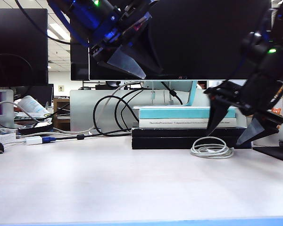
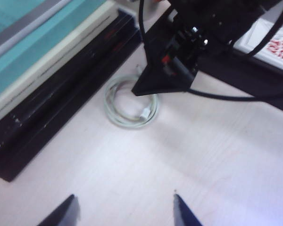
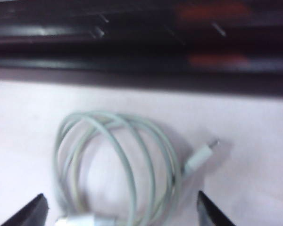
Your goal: Unfold the white charging cable into a straight cable.
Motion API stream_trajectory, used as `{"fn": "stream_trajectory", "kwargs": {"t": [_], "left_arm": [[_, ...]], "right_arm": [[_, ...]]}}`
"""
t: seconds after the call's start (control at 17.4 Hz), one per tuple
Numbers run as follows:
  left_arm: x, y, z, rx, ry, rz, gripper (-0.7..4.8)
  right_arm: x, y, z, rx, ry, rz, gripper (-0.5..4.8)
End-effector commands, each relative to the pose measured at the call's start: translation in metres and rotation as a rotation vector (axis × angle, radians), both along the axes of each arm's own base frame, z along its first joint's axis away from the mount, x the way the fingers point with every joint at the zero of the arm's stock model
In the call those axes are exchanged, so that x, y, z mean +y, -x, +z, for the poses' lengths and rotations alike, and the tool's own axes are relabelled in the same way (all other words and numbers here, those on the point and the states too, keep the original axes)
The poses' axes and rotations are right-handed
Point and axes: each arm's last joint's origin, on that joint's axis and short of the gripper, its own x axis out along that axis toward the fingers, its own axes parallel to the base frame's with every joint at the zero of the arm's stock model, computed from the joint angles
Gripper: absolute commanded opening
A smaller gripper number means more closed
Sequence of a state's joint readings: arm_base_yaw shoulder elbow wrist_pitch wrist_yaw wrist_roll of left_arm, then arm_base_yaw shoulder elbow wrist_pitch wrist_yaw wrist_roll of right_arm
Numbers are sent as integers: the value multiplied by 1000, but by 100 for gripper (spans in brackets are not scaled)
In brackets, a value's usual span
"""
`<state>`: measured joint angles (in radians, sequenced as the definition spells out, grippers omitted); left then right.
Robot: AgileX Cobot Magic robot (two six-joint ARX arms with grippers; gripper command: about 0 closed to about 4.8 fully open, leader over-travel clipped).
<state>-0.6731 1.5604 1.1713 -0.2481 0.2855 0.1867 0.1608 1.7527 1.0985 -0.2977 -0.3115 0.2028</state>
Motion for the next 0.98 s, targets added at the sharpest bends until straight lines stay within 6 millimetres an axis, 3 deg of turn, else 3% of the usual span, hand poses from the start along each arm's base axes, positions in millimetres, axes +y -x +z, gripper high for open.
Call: {"fn": "stream_trajectory", "kwargs": {"t": [0.06,0.4,0.46,0.52,0.58,0.63,0.75,0.86,0.98], "left_arm": [[-1,1,2,5,0,-8,269],[-1,1,3,-3,7,-9,269],[-1,1,3,-4,9,-9,269],[-1,1,3,-4,9,-9,269],[-1,1,3,-4,9,-9,269],[-1,1,3,-4,8,-9,269],[-1,1,3,-2,7,-9,269],[-1,1,3,-1,7,-8,269],[-1,1,3,-3,6,-5,270]], "right_arm": [[2,0,-6,14,83,-16,402],[3,-2,-23,75,120,-51,385],[5,-2,-26,88,120,-54,344],[8,-2,-31,104,118,-45,249],[10,-2,-32,105,119,-37,191],[12,-3,-32,95,116,-35,153],[17,-5,-29,55,81,-4,-3],[19,-7,-27,40,61,12,-7],[19,-10,-9,28,59,16,-6]]}}
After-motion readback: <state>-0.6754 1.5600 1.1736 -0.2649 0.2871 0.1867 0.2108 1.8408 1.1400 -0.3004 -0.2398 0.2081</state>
